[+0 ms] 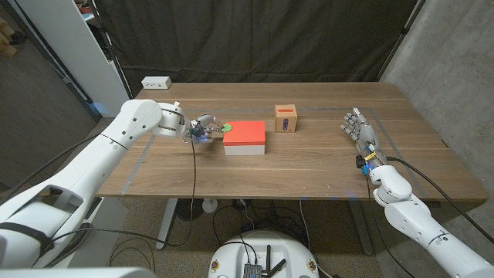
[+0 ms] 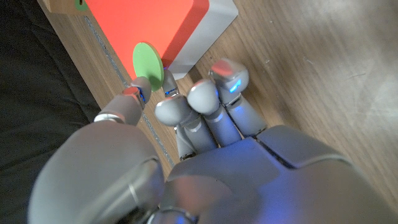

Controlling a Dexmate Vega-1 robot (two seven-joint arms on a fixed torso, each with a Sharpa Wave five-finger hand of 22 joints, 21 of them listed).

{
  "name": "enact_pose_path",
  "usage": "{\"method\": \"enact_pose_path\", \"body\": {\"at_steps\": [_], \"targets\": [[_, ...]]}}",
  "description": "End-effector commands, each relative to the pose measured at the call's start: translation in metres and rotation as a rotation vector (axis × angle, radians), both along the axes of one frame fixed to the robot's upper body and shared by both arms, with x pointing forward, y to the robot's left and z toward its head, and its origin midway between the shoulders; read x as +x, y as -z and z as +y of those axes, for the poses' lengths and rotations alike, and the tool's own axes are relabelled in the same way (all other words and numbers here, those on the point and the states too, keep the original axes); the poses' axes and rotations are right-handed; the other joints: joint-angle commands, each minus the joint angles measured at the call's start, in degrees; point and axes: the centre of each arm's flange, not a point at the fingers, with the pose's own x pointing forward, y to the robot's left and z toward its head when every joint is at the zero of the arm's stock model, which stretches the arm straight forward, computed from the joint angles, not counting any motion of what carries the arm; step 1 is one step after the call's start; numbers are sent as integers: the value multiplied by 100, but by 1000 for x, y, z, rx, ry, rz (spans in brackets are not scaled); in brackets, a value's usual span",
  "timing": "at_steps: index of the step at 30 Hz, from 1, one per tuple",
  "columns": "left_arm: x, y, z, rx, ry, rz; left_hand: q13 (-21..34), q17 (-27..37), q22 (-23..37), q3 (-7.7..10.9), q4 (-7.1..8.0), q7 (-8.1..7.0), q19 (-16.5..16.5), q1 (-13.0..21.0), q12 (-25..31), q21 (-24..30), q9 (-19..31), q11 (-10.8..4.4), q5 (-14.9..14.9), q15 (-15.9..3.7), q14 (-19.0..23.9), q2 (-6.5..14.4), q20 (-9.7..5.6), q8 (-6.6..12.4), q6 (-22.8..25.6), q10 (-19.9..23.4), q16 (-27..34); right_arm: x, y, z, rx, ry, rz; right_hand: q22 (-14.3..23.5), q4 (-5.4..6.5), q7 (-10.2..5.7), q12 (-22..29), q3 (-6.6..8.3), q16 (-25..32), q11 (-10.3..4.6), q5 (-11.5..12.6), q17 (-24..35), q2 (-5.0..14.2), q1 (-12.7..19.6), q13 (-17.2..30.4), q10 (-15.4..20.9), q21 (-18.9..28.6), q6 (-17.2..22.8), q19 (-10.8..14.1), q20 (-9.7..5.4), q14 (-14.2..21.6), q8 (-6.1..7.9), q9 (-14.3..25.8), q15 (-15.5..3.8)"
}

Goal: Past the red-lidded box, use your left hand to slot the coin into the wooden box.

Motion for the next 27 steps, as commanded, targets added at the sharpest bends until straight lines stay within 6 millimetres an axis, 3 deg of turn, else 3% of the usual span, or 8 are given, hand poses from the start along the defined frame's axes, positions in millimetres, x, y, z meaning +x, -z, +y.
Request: {"method": "enact_pose_path", "body": {"at_steps": [1, 5, 12, 27], "targets": [[2, -1, -4, 9, -4, -4, 21, 12, -1, -25, 7, -7, 12, 44, -2, 46, -9, -7, 0, -11, 6, 47, -79, 40, 71, 25, -12, -2, 6, -3, 12, 4, 6, 9, -54, 2, 4, 2, 23, 3, -10, 8, 51, -21, 16, 48, 9, 40, 26, 43, 37, -27, 23, 13], [0, -1, -6, 4, -21, -10, -54, 15, -28, 15, -6, 7, -6, 110, -60, 19, -29, -8, 17, -11, 21, 132, -92, 99, 198, -12, -2, -1, 10, -3, 19, -1, 5, 9, -57, 0, 0, -3, 21, 7, -10, 6, 51, -26, 17, 45, 7, 39, 22, 45, 33, -31, 23, 4], [-4, 3, -7, -30, -25, -12, -30, 54, -31, 332, -110, 50, -82, 819, -36, 86, 62, -27, 147, -14, -14, 814, -107, 259, 479, -32, 3, 1, 17, -2, 38, -12, -5, 9, -61, -10, 1, -10, 18, -7, -10, 4, 49, -36, 18, 54, 5, 42, 17, 54, 26, -33, 24, 10], [-5, 14, 0, -94, -25, -50, -62, 179, -221, 180, -94, 190, -241, 1317, -40, 229, 236, -18, 216, -14, -16, 906, -94, 385, 687, -44, 2, 0, 13, 4, 17, -9, -4, 10, -67, -31, 7, -30, 19, -16, -10, 0, 41, -61, 22, 86, 0, 69, 2, 72, 30, -31, 24, 11]]}}
